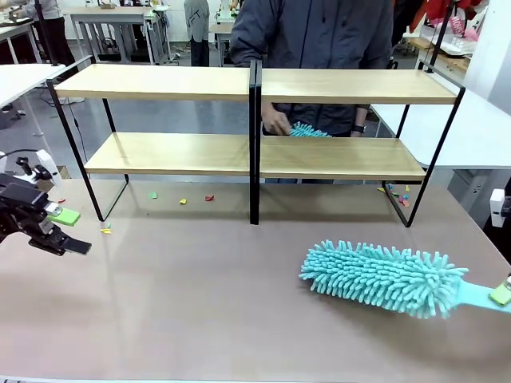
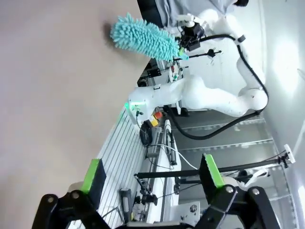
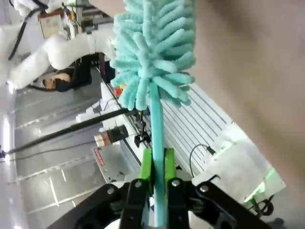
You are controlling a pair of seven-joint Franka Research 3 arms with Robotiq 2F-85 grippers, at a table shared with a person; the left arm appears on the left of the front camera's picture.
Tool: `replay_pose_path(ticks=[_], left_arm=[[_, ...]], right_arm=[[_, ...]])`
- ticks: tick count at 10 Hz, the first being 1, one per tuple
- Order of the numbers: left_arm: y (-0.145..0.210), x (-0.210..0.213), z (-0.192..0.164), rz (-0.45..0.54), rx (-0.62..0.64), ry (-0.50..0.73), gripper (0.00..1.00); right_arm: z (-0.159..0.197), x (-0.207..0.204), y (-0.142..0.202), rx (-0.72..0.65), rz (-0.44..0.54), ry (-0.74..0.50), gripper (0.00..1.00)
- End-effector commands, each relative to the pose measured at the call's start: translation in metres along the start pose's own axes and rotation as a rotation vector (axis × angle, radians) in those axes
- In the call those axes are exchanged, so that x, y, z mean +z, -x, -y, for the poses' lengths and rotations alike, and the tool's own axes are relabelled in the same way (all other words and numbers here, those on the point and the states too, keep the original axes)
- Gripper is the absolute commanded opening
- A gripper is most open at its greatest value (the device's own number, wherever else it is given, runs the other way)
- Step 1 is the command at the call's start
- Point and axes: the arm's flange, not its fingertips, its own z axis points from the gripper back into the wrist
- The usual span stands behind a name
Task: Clean the shelves.
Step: Place the Duster on the table.
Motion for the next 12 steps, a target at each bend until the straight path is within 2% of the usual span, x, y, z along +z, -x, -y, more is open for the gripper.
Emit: replay_pose_path(ticks=[1,4,5,6,7,9,10,11,12], left_arm=[[0.000,0.003,0.017,0.014,-0.028,0.002,1.00],[0.000,0.003,0.017,0.014,-0.028,0.002,1.00],[0.000,0.003,0.017,0.014,-0.028,0.002,1.00],[0.000,0.003,0.017,0.014,-0.028,0.002,1.00],[0.000,0.003,0.017,0.014,-0.028,0.002,1.00],[0.000,0.003,0.017,0.014,-0.028,0.002,1.00],[0.000,0.003,0.017,0.014,-0.028,0.002,1.00],[0.000,0.003,0.017,0.014,-0.028,0.002,1.00],[0.000,0.003,0.017,0.014,-0.028,0.002,1.00]], right_arm=[[0.000,0.008,-0.008,0.044,0.014,-0.066,0.12],[0.006,0.012,-0.009,0.013,-0.009,-0.022,0.12],[0.006,0.014,-0.011,0.004,0.001,-0.016,0.46],[0.006,0.019,-0.015,-0.009,0.025,0.021,0.70],[0.005,0.029,-0.020,-0.014,0.069,0.061,1.00],[0.007,0.052,-0.021,-0.030,0.189,0.134,1.00],[0.005,0.067,-0.016,-0.034,0.280,0.203,0.92],[0.001,0.091,-0.010,-0.044,0.398,0.218,1.00],[-0.005,0.114,-0.002,-0.046,0.506,0.231,1.00]])
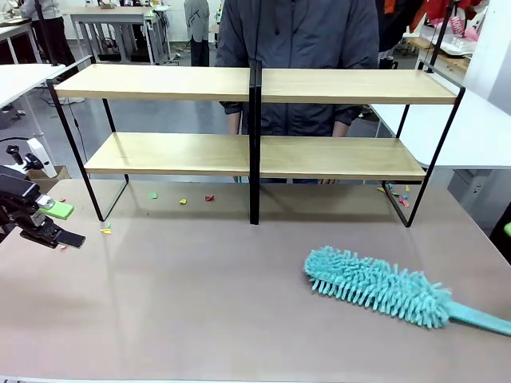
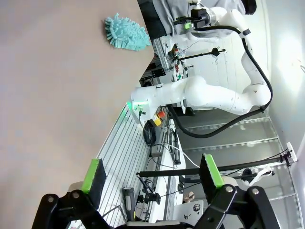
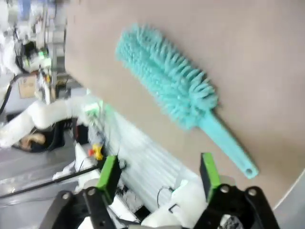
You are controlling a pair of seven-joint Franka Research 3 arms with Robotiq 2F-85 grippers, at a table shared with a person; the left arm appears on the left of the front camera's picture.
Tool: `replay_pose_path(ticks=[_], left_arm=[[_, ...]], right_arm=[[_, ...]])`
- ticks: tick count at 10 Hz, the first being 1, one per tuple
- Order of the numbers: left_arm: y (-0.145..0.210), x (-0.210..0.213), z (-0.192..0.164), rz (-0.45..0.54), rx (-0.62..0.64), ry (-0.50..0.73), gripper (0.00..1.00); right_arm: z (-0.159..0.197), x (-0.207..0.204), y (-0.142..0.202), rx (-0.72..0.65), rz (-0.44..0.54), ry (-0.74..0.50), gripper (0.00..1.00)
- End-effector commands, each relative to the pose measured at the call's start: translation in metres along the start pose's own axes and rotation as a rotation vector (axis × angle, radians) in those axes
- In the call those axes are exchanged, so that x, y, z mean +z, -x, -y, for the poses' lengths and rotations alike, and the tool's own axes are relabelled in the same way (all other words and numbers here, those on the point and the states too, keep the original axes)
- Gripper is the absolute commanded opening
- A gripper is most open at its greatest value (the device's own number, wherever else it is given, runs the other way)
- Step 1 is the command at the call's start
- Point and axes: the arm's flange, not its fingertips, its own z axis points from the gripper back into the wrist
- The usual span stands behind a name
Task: Clean the shelves.
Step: Place the Duster on the table.
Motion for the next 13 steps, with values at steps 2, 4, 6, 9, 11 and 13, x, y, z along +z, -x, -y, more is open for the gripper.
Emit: replay_pose_path(ticks=[2,4,6,9,11,13], left_arm=[[0.000,-0.001,0.001,0.016,-0.007,0.025,1.00],[0.000,-0.001,0.001,0.016,-0.007,0.025,1.00],[0.000,-0.001,0.001,0.016,-0.007,0.025,1.00],[0.000,-0.001,0.001,0.016,-0.007,0.025,1.00],[0.000,-0.001,0.001,0.016,-0.007,0.025,1.00],[0.000,-0.001,0.001,0.016,-0.007,0.025,1.00]], right_arm=[[-0.031,0.050,0.005,0.012,0.228,-0.031,1.00],[-0.061,0.057,0.020,0.023,0.129,-0.185,1.00],[-0.085,0.053,0.043,0.006,-0.016,-0.470,1.00],[-0.065,0.058,0.026,0.051,0.126,-0.186,1.00],[-0.065,0.058,0.026,0.051,0.126,-0.186,1.00],[-0.065,0.058,0.026,0.051,0.126,-0.186,1.00]])
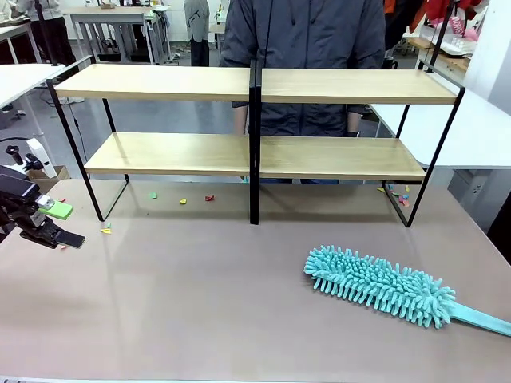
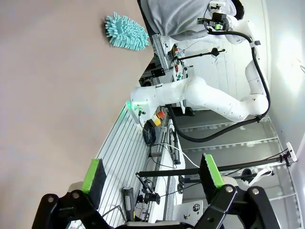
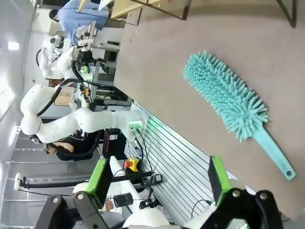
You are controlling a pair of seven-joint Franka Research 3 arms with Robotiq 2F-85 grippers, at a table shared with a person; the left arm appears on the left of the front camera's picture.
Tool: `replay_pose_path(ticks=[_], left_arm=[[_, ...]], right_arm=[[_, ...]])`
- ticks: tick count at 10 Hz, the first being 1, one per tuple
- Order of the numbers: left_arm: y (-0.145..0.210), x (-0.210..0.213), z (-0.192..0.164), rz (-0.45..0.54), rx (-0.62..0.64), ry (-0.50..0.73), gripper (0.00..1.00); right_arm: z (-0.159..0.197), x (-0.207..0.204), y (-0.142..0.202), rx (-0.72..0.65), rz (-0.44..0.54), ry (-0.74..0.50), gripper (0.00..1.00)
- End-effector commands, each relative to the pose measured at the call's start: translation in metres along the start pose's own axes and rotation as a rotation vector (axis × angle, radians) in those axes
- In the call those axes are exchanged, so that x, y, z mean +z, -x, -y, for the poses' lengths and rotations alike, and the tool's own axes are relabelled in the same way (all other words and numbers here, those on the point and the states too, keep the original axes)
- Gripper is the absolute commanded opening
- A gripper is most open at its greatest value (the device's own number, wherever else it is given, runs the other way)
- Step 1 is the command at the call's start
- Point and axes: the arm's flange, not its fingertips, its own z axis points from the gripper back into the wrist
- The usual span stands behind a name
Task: Clean the shelves.
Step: Place the Duster on the table.
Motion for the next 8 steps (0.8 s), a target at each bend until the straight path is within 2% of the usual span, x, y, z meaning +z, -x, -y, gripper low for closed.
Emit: replay_pose_path(ticks=[1,8], left_arm=[[-0.0007,-0.0015,0.0013,0.016,-0.008,0.023,1.00],[-0.0007,-0.0015,0.0013,0.016,-0.008,0.023,1.00]], right_arm=[[0.0002,-0.0008,0.0015,0.013,-0.005,0.016,1.00],[0.0002,-0.0008,0.0015,0.013,-0.005,0.016,1.00]])
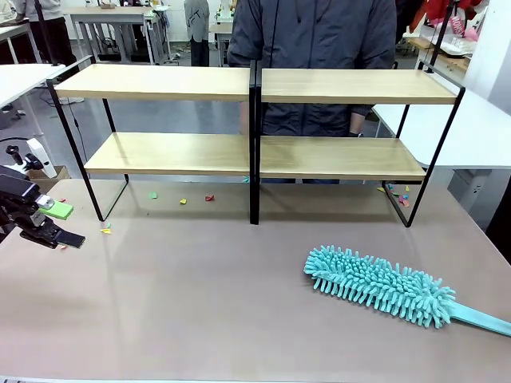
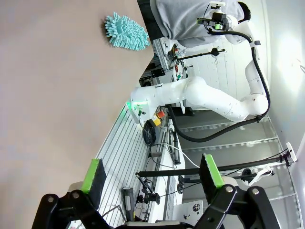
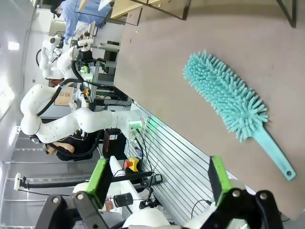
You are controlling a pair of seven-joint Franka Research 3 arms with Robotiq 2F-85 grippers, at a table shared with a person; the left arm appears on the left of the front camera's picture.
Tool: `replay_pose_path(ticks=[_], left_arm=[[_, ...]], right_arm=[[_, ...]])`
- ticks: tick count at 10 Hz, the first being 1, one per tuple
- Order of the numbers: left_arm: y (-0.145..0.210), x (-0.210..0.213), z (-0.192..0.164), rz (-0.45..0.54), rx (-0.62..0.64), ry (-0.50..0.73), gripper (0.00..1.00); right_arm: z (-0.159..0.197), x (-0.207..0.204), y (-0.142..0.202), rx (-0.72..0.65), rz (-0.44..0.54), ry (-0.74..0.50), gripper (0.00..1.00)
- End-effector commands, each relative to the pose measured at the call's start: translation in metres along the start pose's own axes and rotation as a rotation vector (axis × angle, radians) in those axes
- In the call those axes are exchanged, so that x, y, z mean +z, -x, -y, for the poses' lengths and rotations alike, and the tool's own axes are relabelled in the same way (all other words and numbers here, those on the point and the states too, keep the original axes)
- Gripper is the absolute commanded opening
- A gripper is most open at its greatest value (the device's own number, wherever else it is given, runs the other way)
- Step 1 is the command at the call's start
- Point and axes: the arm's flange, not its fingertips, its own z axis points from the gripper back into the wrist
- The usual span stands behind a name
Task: Clean the shelves.
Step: Place the Duster on the table.
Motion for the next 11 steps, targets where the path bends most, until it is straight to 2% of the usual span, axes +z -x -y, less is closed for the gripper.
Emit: replay_pose_path(ticks=[1,11], left_arm=[[-0.0007,-0.0014,0.0012,0.016,-0.008,0.023,1.00],[-0.0007,-0.0014,0.0012,0.016,-0.008,0.023,1.00]], right_arm=[[0.0002,-0.0008,0.0014,0.013,-0.005,0.016,1.00],[0.0002,-0.0008,0.0014,0.013,-0.005,0.016,1.00]])
